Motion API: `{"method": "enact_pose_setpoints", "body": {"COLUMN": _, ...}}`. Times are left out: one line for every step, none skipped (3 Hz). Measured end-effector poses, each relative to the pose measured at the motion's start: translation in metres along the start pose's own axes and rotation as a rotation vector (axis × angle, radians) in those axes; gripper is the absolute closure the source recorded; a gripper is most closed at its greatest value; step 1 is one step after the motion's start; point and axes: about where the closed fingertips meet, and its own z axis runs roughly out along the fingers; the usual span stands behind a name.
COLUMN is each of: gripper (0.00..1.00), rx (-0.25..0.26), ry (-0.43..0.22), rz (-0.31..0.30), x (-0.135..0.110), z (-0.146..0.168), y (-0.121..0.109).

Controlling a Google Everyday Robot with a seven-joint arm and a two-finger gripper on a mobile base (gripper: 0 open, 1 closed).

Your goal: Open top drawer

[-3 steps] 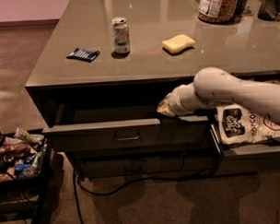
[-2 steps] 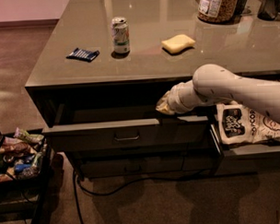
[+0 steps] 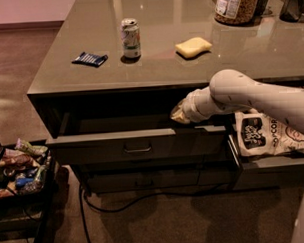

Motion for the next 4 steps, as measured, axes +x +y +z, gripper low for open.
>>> {"method": "enact_pose_setpoints", "body": {"gripper": 1.00, "rx": 0.013, "ry": 0.007, "rz": 0.040, "x": 0.016, "z": 0.002, "y": -0.008}}
{"method": "enact_pose_setpoints", "body": {"gripper": 1.00, "rx": -0.005, "ry": 0.018, "rz": 0.032, "x": 0.016, "z": 0.005, "y": -0.003}}
{"method": "enact_pose_setpoints", "body": {"gripper": 1.00, "rx": -0.051, "ry": 0.054, "rz": 0.034, "x": 0.021, "z": 0.011, "y": 0.009}}
{"method": "enact_pose_setpoints", "body": {"gripper": 1.00, "rx": -0.084, "ry": 0.069, "rz": 0.040, "x": 0.023, "z": 0.010, "y": 0.021}}
